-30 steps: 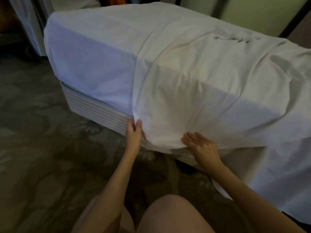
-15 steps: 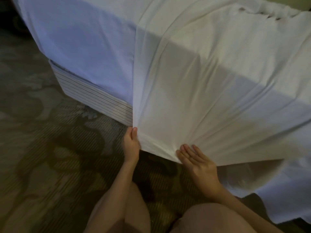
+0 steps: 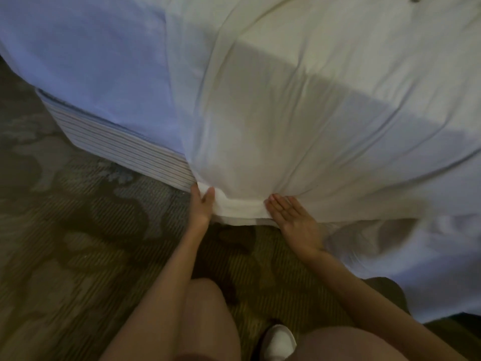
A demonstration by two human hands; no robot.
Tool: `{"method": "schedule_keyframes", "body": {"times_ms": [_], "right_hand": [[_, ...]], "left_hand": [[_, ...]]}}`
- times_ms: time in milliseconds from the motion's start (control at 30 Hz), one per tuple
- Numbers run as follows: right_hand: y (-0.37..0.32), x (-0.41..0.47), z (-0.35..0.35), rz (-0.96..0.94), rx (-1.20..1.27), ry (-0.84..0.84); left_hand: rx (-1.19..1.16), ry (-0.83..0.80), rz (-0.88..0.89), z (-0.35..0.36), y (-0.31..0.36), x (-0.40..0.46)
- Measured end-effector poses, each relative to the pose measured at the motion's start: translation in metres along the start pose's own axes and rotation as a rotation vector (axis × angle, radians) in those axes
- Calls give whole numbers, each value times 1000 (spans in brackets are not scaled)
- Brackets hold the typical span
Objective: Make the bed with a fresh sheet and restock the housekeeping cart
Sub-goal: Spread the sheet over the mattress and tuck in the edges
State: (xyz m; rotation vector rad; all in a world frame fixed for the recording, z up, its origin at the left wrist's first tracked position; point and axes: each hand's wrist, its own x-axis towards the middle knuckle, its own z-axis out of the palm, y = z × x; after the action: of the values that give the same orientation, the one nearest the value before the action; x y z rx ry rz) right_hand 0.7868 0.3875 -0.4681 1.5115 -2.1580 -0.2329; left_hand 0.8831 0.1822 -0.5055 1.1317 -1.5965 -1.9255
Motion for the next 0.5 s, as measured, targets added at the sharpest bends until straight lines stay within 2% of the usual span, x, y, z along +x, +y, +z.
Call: {"method": "schedule_keyframes", "body": {"times_ms": [67, 133, 200, 267, 367, 500], "right_hand": [[-3, -6, 0, -19, -34, -26], [-6, -15, -5, -10, -24, -29], [-1, -24, -20, 32, -3, 9], [7, -30, -46, 95, 15, 45], [35, -39, -90, 195, -29, 116], [90, -54, -139, 302, -160, 187]], "left_hand": [[51, 59, 25, 1, -3, -9], [189, 252, 90, 4, 3, -24], [352, 419, 257, 12, 20, -47], [431, 482, 495, 24, 42, -69], [421, 457, 758, 51, 87, -94], [462, 287, 1121, 97, 147, -118]]}}
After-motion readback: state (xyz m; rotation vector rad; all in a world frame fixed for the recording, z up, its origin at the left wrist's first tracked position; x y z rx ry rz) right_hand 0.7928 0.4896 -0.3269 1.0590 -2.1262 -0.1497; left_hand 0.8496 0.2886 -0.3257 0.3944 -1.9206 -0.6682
